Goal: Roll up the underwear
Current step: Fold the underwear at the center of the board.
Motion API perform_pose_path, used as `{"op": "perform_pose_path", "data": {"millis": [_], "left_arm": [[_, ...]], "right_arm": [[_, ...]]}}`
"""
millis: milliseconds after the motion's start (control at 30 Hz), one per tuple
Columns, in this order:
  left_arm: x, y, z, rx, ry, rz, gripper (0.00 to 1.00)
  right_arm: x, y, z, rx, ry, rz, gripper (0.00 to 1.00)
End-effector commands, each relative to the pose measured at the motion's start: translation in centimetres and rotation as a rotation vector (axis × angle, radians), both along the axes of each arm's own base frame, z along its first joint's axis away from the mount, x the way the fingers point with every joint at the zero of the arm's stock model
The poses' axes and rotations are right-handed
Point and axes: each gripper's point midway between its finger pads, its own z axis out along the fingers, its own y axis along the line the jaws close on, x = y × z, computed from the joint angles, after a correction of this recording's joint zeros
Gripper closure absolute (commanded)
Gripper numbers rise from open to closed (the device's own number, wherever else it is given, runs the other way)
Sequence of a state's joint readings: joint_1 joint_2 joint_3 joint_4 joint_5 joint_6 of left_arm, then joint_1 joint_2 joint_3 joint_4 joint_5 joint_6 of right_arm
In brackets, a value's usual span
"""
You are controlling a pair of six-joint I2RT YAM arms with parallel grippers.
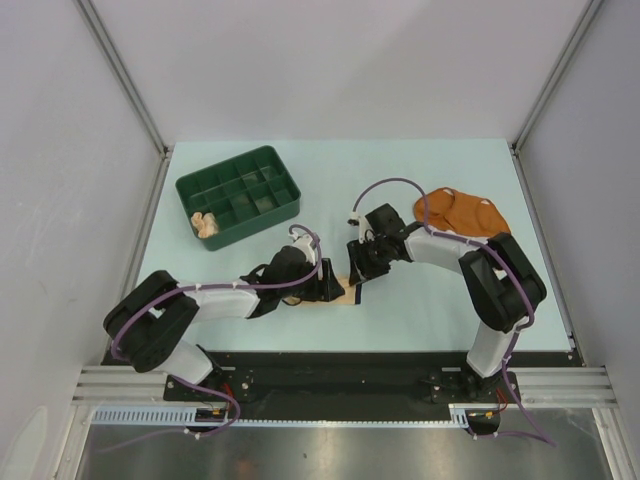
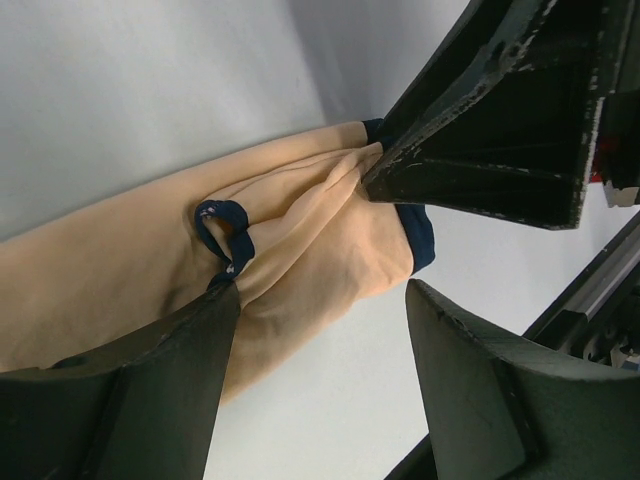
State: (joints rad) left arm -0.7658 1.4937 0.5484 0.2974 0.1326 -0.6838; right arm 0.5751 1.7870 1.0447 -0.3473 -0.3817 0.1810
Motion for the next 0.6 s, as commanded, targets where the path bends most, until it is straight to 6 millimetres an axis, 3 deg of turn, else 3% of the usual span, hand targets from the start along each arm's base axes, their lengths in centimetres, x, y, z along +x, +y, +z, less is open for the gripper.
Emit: {"op": "perform_pose_path", "data": {"millis": [0,133,333,467,567], "left_arm": [[-0.1,1.1,-1.2,0.048,-0.006,0.017,0.26],[-0.2,1.2,-1.2,0.055,-0.008,0.004,0.26],[-0.3,1.4,-1.0,0.059,-0.015,0.006,0.26],[-0.2,1.5,-1.0,0.068,-0.019,0.003,0.26],[0.2,1.7,-0.9,0.080,-0.030,0.007,0.26]], "right_arm": [[1.3,-0.2,2.2,0.005,-0.122,0.039,0.44],[1.9,0.3,2.5,0.029,-0.167,0.079,0.32],[2.4,0.9,0.8,0.066,-0.156,0.121,0.30],[1.9,0.8,-0.3,0.072,-0.116,0.141,0.34],[1.2,0.6,-0.3,0.066,-0.084,0.146,0.45]]}}
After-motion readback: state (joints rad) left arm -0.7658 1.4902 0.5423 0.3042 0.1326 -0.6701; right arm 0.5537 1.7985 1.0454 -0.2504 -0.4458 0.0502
